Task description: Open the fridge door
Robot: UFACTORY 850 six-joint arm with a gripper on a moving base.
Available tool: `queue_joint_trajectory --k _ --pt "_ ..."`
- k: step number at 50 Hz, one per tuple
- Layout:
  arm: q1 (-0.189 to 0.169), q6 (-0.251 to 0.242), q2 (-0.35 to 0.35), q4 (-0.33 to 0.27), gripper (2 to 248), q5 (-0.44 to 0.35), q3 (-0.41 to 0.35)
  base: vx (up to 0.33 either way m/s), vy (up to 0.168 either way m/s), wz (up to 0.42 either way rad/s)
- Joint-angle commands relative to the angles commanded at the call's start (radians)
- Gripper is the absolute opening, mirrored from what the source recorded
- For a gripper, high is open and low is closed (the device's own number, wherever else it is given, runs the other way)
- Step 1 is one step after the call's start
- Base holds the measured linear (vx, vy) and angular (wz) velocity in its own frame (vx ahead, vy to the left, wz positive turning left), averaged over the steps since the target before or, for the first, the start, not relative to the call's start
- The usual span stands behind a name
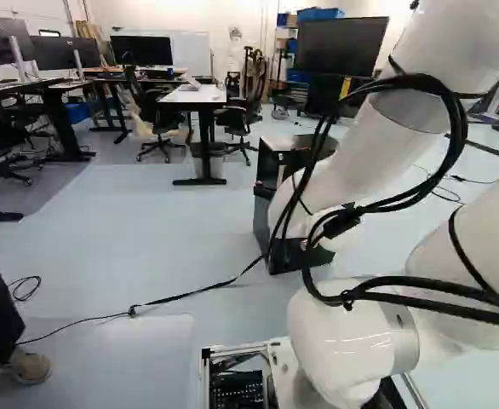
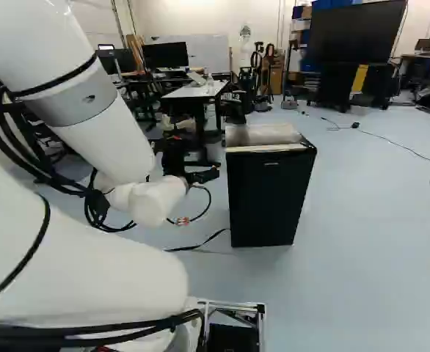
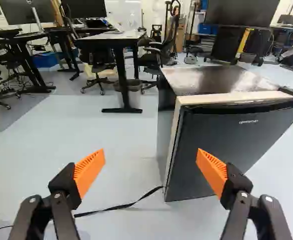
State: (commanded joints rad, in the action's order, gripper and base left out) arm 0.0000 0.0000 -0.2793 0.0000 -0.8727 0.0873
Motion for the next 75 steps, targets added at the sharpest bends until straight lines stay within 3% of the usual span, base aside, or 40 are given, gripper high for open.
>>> queue_joint_trajectory --k 18,42,75 --pt "0.000 0.000 0.009 0.000 247 0.000 0.008 0.000 0.000 0.000" --pt "0.004 0.000 0.072 0.000 247 0.000 0.063 0.000 0.000 0.000" --pt "0.078 0.000 0.179 0.028 247 0.000 0.161 0.000 0.000 0.000"
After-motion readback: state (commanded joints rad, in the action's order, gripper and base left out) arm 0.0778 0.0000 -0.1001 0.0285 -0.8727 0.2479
